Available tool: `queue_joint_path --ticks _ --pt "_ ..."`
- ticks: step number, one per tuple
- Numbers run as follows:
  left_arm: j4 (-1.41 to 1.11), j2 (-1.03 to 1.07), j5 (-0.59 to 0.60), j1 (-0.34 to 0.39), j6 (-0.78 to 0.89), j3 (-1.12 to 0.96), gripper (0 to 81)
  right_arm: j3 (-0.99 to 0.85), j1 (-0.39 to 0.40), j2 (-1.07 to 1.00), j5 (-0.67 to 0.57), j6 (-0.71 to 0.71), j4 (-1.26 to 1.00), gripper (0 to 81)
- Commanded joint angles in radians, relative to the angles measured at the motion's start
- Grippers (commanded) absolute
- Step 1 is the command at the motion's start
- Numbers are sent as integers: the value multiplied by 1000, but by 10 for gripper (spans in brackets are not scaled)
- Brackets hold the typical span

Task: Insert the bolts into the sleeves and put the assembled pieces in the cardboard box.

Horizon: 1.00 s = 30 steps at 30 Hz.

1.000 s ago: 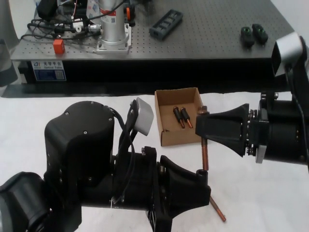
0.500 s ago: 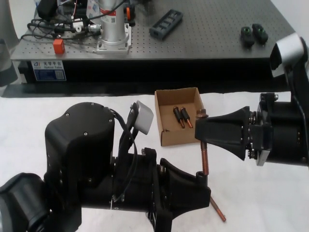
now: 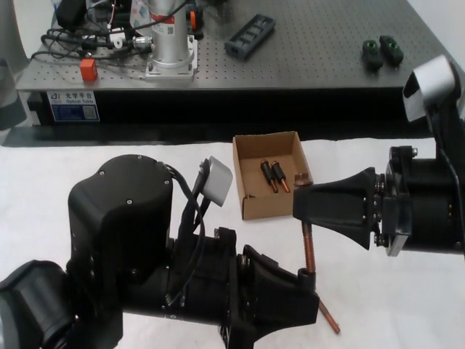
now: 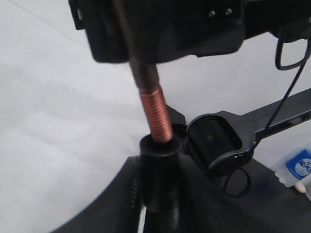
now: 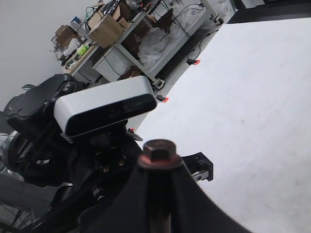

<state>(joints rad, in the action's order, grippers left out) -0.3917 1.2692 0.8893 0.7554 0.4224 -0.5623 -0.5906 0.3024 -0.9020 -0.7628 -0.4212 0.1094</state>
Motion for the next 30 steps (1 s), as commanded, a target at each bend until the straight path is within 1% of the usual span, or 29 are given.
queue_joint_path --ticks 1,9,11,17,26,27,28,30 --pt "-30 -12 13 1 11 -7 6 -4 4 -2 -18 18 27 12" --pt "-30 -12 13 1 11 -7 6 -4 4 -2 -38 11 -4 12" --pt "-30 -12 -13 1 11 -7 6 -4 4 -2 -37 11 -4 12" --pt "-81 -12 -142 1 42 -7 6 -4 4 -2 -33 11 4 12" --pt "-105 -12 -171 1 18 -7 6 -4 4 -2 -31 11 4 3" --pt "-105 -12 -171 1 10 -7 6 -4 4 -2 -31 11 4 15" --pt "-105 -12 -171 1 -2 -7 6 -4 4 -2 -33 11 4 50" --pt "-105 -12 -181 1 -33 -7 6 -4 4 1 -33 11 4 157"
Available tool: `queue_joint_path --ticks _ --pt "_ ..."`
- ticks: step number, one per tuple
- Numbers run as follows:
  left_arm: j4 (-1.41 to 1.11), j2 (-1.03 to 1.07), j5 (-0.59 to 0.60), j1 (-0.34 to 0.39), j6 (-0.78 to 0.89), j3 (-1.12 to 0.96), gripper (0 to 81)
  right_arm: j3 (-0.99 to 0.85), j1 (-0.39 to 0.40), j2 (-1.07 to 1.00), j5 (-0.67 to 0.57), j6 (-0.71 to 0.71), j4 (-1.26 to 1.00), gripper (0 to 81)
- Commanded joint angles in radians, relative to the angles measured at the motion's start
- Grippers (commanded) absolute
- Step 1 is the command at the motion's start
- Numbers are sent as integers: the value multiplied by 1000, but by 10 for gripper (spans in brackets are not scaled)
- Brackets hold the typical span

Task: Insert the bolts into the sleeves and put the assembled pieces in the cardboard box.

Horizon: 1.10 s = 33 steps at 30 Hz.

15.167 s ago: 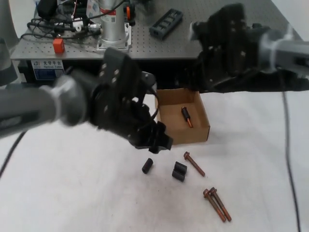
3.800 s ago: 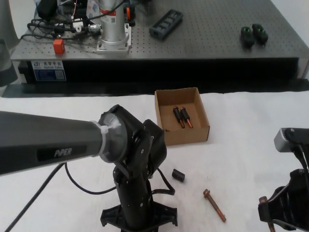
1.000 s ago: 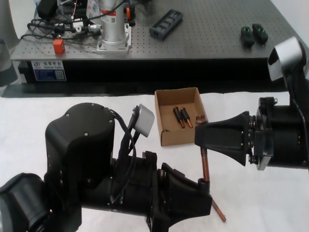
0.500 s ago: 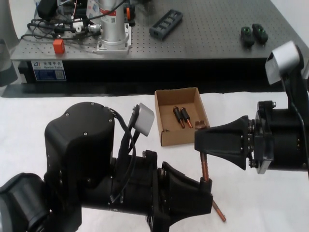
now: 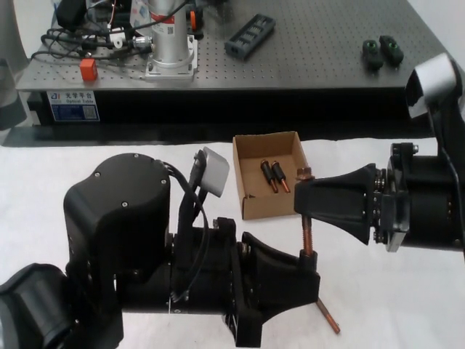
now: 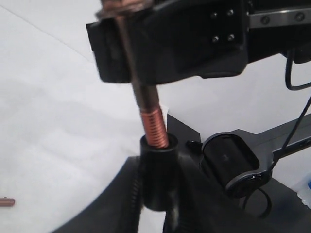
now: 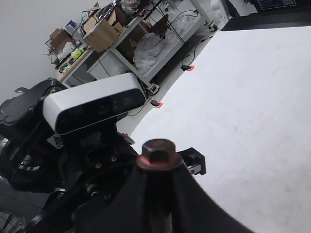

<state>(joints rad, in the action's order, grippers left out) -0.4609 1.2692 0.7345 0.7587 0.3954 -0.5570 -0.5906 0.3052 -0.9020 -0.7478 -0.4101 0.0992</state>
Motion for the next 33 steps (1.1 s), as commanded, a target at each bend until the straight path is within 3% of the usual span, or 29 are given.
queue_joint_path --ticks 1,2,4,10,15,19,24,33 --pt "-36 -12 -34 -2 -26 -12 6 -4 1 1 -48 0 14 230" --pt "-36 -12 -40 -2 -49 -12 6 -4 1 3 -52 0 14 298" --pt "-36 -12 -60 -2 -89 -12 6 -4 1 7 -52 0 14 350" --pt "-36 -12 -136 -2 -164 -12 6 -4 -36 22 -20 32 16 337" --pt "-33 3 -302 -6 -114 -21 6 -4 -192 95 45 52 93 425" --pt "29 106 -416 -52 -36 -131 6 -4 -328 155 64 79 225 421" --pt "310 361 -546 -145 43 -455 6 -4 -424 160 169 138 355 421" --pt "931 877 -550 -193 -91 -1181 6 -4 -406 133 362 212 481 392"
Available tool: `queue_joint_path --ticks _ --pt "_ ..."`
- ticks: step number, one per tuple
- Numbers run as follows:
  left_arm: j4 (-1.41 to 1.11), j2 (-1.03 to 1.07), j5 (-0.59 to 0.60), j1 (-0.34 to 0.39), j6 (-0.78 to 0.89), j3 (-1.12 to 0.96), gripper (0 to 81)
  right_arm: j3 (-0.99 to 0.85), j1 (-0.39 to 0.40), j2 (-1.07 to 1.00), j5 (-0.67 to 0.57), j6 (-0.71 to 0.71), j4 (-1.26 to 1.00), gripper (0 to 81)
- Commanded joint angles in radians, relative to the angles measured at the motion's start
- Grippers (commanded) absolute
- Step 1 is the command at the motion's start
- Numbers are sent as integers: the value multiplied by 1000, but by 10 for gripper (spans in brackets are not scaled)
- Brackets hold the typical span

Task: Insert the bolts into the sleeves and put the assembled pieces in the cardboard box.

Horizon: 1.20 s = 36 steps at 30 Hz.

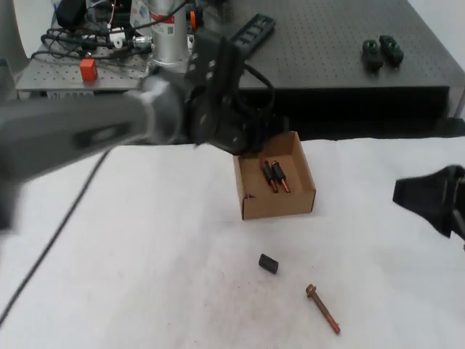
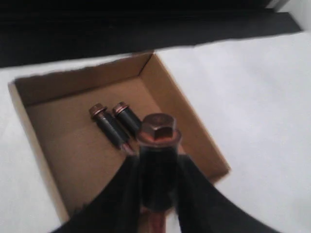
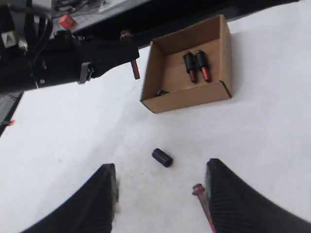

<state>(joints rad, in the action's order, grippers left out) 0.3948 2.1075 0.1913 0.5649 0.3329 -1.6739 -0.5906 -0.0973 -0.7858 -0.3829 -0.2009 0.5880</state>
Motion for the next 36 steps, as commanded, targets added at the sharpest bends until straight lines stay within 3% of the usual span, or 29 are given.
queue_joint_path --ticks 1,8,11,16,18,25,29,34,36 --pt "116 79 -7 1 -34 -119 6 -4 0 3 3 11 6 390" --pt "285 287 -7 -1 -48 -386 15 -12 49 -140 72 82 45 390" --pt "280 302 -5 -3 -48 -389 116 -41 84 -232 110 119 55 390" --pt "284 296 -5 -3 -49 -389 362 -121 161 -424 186 201 72 388" --pt "301 278 -2 -3 -54 -389 394 -163 197 -503 213 239 100 388" --pt "463 151 -84 -3 -306 -389 346 -298 314 -782 328 349 144 388" --pt "521 110 -120 -3 -430 -389 344 -349 354 -891 329 379 144 361" --pt "619 104 -72 5 -559 -387 344 -369 379 -980 331 379 126 282" --pt "660 104 -16 11 -651 -371 344 -369 379 -990 342 379 128 181"
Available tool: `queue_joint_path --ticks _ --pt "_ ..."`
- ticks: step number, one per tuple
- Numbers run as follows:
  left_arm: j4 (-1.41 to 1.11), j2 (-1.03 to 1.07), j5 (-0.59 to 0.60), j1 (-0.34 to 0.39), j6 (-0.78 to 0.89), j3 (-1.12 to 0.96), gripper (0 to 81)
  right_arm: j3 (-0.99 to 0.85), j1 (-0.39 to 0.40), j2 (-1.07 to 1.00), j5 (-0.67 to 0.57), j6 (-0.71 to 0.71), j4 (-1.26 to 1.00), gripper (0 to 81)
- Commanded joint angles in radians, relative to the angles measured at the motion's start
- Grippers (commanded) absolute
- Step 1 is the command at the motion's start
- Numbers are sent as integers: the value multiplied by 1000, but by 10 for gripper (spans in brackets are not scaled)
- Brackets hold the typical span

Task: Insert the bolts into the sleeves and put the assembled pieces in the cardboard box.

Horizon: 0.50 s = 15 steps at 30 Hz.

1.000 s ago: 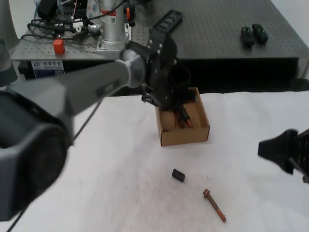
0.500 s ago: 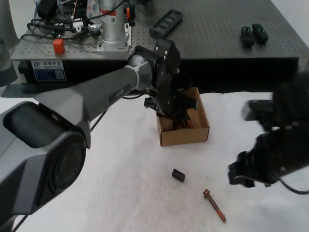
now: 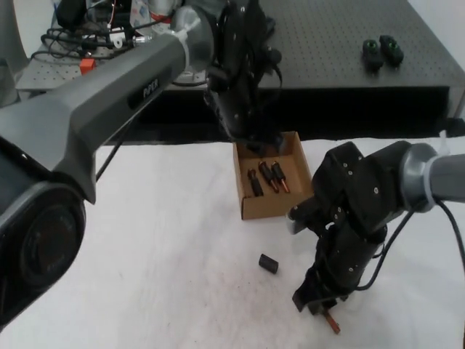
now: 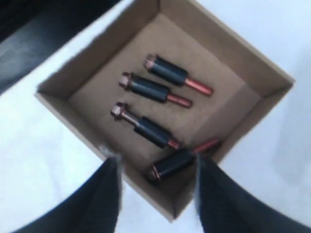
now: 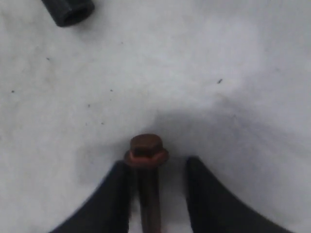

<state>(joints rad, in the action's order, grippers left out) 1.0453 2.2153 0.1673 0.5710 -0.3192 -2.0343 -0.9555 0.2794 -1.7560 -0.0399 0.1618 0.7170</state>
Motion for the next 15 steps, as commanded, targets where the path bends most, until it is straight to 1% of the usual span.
queue_joint_path --ticks 1,2,7,10,13,15 --pt "31 -4 32 10 -55 -1 344 -4 2 -20 15 16 9 104" --pt "49 -4 45 15 -113 13 344 -4 1 -15 27 16 16 18" --pt "70 -4 53 55 -399 95 375 14 -65 62 28 6 39 16" --pt "59 -4 71 88 -551 144 383 45 -113 147 -3 -11 82 16" --pt "48 -4 76 120 -674 183 383 86 -152 247 -43 -11 123 16" --pt "21 -4 74 137 -734 207 383 123 -168 316 -46 -11 125 16"
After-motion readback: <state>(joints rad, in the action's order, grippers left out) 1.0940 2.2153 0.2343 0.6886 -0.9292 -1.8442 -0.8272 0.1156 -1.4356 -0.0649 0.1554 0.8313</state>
